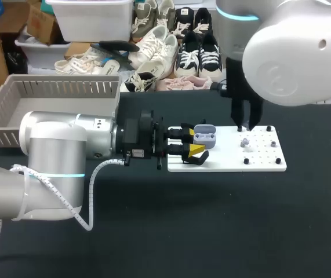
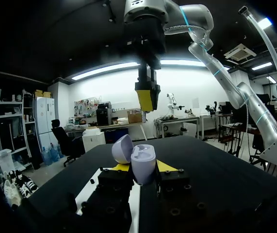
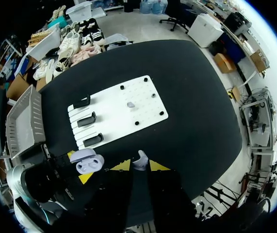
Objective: Pick up each earbud case from the left stands, insert the matching earbuds, close the lid, and place the case in the box.
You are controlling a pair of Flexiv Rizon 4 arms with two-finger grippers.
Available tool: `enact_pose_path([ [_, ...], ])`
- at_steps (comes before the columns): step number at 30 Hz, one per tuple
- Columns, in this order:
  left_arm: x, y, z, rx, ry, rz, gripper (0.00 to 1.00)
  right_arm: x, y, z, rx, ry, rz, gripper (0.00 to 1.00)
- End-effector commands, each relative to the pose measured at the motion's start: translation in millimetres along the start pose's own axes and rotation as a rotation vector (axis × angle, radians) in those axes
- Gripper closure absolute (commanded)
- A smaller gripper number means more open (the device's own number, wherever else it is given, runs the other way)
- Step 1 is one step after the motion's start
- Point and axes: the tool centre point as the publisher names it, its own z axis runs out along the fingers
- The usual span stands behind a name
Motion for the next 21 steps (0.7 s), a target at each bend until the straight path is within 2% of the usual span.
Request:
enact_pose_path([
  [1,0.6,0.0,-0.1,-0.001,-0.003,0.001,1.0,7.3,9.6,-3.0,0.009,-0.003,-0.009,1.0],
  [21,0.6,0.0,-0.1,-0.001,-0.003,0.001,1.0,10.1,16.1,-2.4,-0.003,-0.002,0.006,1.0],
])
